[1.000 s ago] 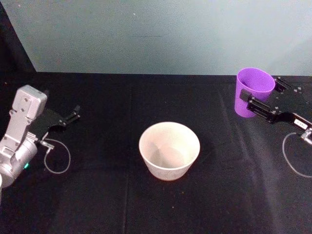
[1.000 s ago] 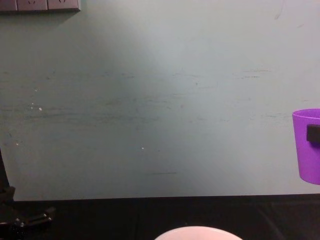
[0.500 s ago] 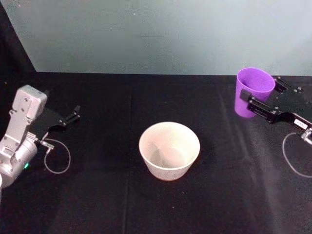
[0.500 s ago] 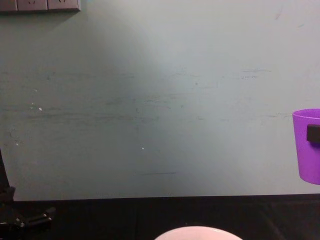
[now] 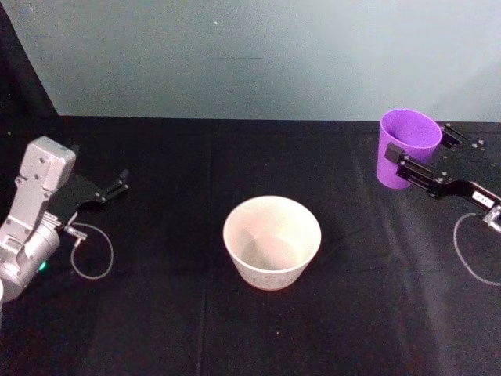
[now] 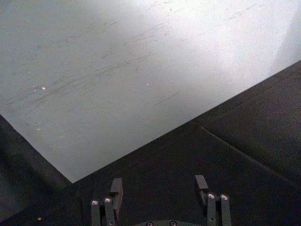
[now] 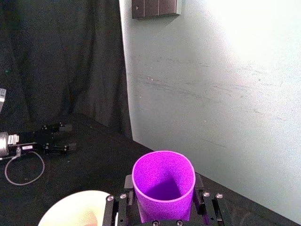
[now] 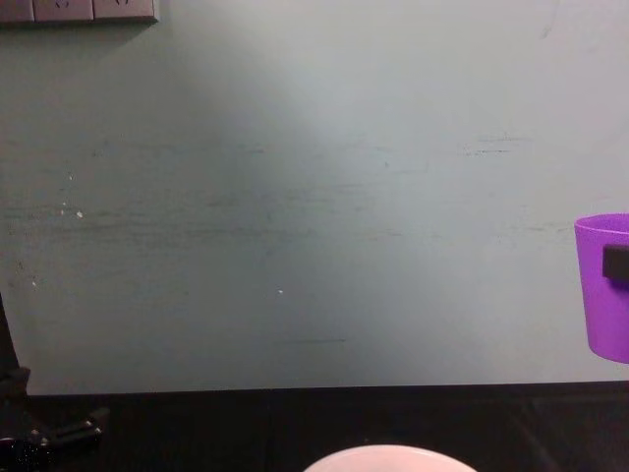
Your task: Pick up the cup and pour the mung beans from the cup into the bowl.
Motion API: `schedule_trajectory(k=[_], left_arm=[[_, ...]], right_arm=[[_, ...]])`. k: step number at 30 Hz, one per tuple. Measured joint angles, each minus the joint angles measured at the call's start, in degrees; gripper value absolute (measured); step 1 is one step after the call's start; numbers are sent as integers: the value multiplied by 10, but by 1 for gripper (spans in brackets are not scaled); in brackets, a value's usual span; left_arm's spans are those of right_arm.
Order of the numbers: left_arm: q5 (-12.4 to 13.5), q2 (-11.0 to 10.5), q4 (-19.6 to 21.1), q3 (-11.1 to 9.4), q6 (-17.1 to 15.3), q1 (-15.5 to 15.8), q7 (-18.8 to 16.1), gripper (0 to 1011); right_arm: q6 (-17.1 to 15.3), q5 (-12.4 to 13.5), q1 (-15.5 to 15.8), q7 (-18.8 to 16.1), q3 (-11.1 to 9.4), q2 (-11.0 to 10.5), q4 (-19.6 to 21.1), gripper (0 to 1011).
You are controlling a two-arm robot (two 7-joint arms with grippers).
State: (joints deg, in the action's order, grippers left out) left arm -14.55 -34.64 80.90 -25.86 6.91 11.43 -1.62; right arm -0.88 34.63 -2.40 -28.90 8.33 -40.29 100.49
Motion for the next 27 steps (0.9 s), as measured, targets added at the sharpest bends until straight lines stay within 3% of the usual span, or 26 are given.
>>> schedule_trajectory(k=[27], left_arm=[[0, 0, 0, 0, 0, 0, 0, 1000]], right_arm=[[0, 0, 0, 0, 0, 0, 0, 726]])
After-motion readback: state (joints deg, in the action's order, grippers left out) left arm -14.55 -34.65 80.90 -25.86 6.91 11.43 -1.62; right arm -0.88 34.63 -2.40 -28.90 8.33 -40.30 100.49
